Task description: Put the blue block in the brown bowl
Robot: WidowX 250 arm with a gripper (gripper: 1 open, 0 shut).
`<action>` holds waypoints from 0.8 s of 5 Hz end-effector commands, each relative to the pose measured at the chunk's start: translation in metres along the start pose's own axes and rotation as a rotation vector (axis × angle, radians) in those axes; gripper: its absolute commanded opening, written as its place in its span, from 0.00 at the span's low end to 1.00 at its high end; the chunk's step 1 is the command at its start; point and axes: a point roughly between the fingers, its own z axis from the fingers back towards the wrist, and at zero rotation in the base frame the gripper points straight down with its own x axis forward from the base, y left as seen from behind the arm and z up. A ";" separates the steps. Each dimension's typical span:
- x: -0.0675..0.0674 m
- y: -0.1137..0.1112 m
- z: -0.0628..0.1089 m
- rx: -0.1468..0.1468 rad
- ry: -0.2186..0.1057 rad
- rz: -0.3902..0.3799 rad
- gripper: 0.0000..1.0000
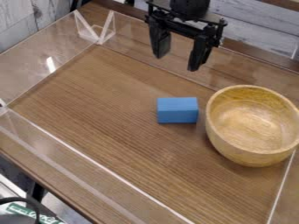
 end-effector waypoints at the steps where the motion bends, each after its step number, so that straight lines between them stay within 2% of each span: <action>1: -0.006 0.000 -0.007 0.006 0.007 -0.163 1.00; 2: -0.015 0.000 -0.015 0.021 -0.004 -0.372 1.00; 3: -0.020 0.000 -0.025 0.036 -0.022 -0.524 1.00; 4: -0.021 0.003 -0.033 0.049 -0.031 -0.641 1.00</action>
